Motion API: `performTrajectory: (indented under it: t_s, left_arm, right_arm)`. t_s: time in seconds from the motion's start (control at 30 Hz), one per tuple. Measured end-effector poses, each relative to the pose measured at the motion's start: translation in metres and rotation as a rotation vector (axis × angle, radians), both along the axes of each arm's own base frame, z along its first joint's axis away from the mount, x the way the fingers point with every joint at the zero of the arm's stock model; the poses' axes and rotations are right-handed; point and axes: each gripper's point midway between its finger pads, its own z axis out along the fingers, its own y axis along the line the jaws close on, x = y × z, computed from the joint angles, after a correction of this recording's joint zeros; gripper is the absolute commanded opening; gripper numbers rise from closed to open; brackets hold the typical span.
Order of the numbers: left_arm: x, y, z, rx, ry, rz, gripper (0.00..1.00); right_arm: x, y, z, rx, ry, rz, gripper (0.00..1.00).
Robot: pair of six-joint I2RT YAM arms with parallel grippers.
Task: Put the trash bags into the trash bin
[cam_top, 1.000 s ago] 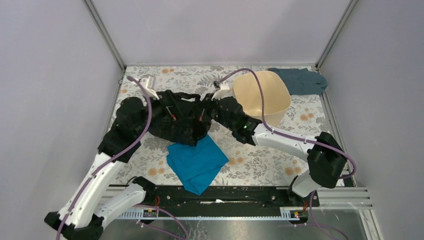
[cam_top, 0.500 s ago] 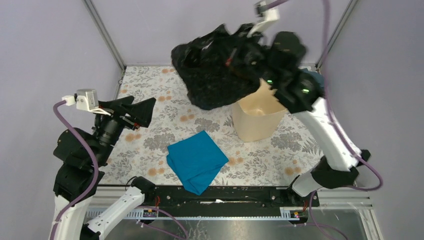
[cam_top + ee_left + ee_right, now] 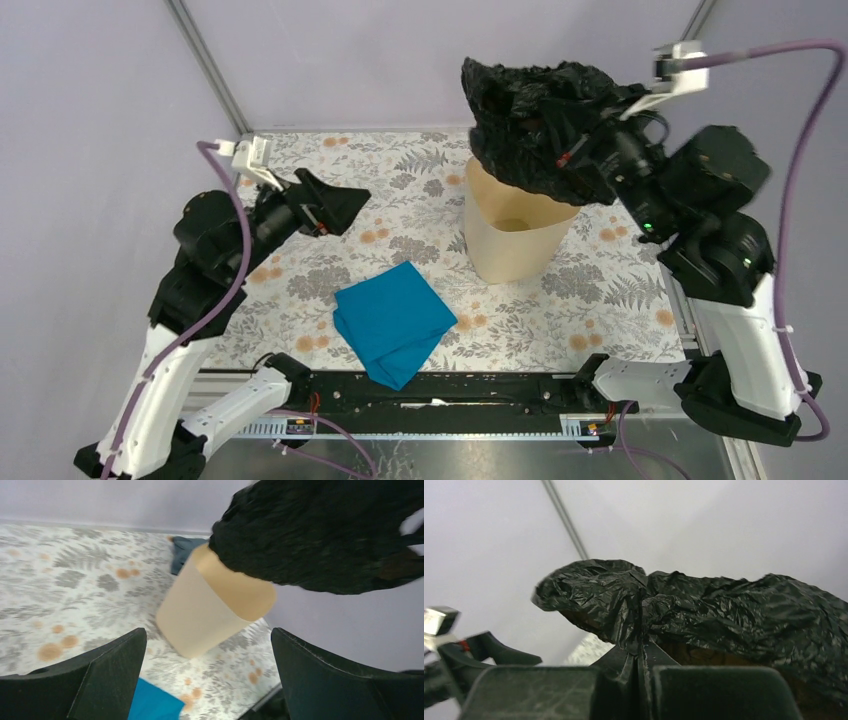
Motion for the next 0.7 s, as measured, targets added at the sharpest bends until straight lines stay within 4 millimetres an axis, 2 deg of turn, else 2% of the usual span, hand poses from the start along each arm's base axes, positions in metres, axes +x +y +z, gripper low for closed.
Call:
performTrajectory:
  t_s: [0.1,0.17,0.23,0.3,0.37,0.43,0.53,0.6,0.7]
  left_arm:
    - [0.002,-0.021,0.003,-0.068,0.039,-0.086,0.99]
    - [0.004,-0.032,0.006,-0.109,0.051,-0.129,0.99]
    - [0.008,-0.042,0.008,-0.143,0.055,-0.164,0.98]
    - [0.016,-0.053,0.009,-0.168,0.054,-0.197,0.99]
    - [0.024,-0.064,0.009,-0.184,0.045,-0.226,0.99]
    - [0.032,-0.078,0.009,-0.2,0.029,-0.265,0.99]
    - [0.037,-0.099,0.004,-0.206,0.001,-0.344,0.99]
    - [0.03,-0.108,0.001,-0.208,-0.03,-0.406,0.99]
    - [0.014,-0.118,0.013,-0.214,-0.132,-0.508,0.99]
  right_arm:
    - [0.015,0.006,-0.028,-0.064,0.063,-0.041,0.0]
    - [0.025,0.015,-0.054,-0.119,0.111,-0.043,0.0]
    - [0.029,0.023,-0.076,-0.162,0.148,-0.03,0.0]
    - [0.029,0.034,-0.087,-0.174,0.163,0.015,0.0]
    - [0.025,0.054,-0.088,-0.159,0.16,0.11,0.0]
    - [0.02,0.077,-0.08,-0.125,0.15,0.217,0.0]
    - [0.023,0.107,-0.071,-0.074,0.153,0.316,0.0]
    - [0.03,0.114,-0.076,-0.053,0.182,0.31,0.0]
    - [0.039,0.114,-0.085,-0.014,0.225,0.267,0.0]
